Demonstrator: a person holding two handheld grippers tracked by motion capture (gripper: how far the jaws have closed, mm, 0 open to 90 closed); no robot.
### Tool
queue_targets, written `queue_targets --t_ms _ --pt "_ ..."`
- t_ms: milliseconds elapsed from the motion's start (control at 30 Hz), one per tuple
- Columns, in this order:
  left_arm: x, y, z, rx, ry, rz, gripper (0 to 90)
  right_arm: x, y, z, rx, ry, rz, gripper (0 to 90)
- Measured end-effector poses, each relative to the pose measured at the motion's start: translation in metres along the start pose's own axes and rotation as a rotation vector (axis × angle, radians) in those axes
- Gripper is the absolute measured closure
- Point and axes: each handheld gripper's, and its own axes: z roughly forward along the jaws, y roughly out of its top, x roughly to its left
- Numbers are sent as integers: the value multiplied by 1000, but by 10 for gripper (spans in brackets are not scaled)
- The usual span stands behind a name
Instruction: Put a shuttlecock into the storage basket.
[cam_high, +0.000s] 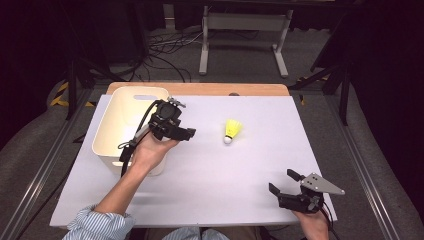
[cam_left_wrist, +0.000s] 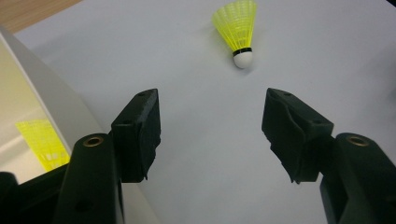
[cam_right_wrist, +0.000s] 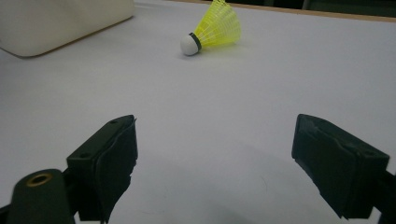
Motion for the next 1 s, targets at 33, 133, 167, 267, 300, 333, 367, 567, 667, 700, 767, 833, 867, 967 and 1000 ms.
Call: queue_targets --t_ms 33,133,167,267,300,333,367,567,667,700,767,833,867,967,1000 --pt "0 0 1 0 0 -1 378 0 0 0 0 0 0 146" --pt "-2 -1 2 -5 -5 -4 375 0 0 1 0 3 -1 145" --pt "-2 -1 2 -5 -5 -4 374 0 0 1 0 3 -1 145" --pt "-6 -3 6 -4 -6 -4 373 0 2 2 6 4 5 145" --pt "-7 -3 7 -2 -6 2 373 0 2 2 5 5 4 145" --pt "-9 -4 8 -2 -12 0 372 1 3 2 5 11 1 145" --pt "-9 -5 9 -1 -14 2 371 2 3 2 7 13 -3 145" --pt "-12 -8 12 -3 -27 -5 367 4 8 4 11 22 -14 146" --pt "-12 -10 14 -7 -32 -12 365 4 10 5 13 27 -9 146" --pt "-12 -11 14 -4 -33 -8 365 4 10 6 14 26 -11 146" --pt "-13 -13 16 -6 -38 -14 363 4 11 7 14 29 -8 146" --pt "-13 -14 17 -6 -42 -14 362 4 13 8 12 30 -13 146" --pt "-13 -15 18 -6 -43 -15 362 4 14 9 11 33 -13 146" --pt "-15 -16 20 -2 -43 -12 359 4 18 11 8 32 -10 147" --pt "-15 -16 21 -2 -45 -12 358 4 19 12 7 33 -13 147"
